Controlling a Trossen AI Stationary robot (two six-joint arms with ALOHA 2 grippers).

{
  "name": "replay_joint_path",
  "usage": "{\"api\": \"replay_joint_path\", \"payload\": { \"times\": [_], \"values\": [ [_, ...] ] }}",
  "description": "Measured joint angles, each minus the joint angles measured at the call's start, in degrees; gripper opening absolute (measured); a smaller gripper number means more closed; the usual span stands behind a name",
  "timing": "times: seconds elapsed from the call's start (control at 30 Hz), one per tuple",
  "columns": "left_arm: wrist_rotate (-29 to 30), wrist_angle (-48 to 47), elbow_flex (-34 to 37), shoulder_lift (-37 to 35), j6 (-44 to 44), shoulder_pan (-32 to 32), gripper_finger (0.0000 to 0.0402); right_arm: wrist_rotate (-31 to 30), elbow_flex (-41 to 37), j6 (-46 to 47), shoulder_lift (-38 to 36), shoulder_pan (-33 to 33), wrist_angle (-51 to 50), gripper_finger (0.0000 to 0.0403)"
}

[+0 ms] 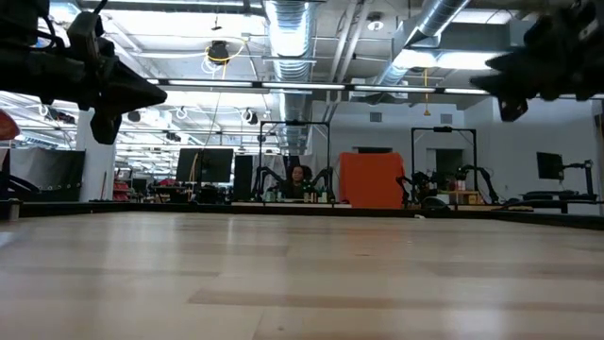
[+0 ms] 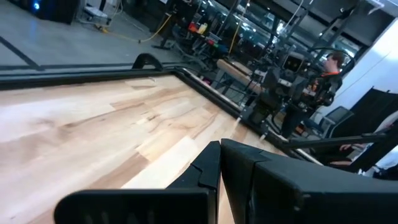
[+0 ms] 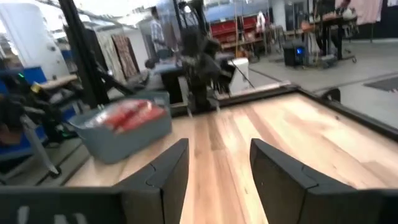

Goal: Sort popcorn bags into baskets
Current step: Return to Home Position

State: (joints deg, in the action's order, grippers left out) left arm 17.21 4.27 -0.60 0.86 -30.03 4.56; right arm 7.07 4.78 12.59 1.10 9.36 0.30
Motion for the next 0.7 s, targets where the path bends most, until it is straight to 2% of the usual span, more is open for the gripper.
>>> {"api": "replay_joint_path", "payload": {
  "times": [0.2, 0.7],
  "values": [
    [0.68, 0.04, 0.02, -0.02, 3.7, 0.0, 0.0, -1.79, -3.92, -0.61, 0.11, 0.6, 1.3, 0.0201],
    [-0.94, -0.02, 0.09, -0.02, 2.85, -0.04, 0.0, -2.94, -3.96, -0.62, 2.68, 0.44, 0.4, 0.0192]
  ]
}}
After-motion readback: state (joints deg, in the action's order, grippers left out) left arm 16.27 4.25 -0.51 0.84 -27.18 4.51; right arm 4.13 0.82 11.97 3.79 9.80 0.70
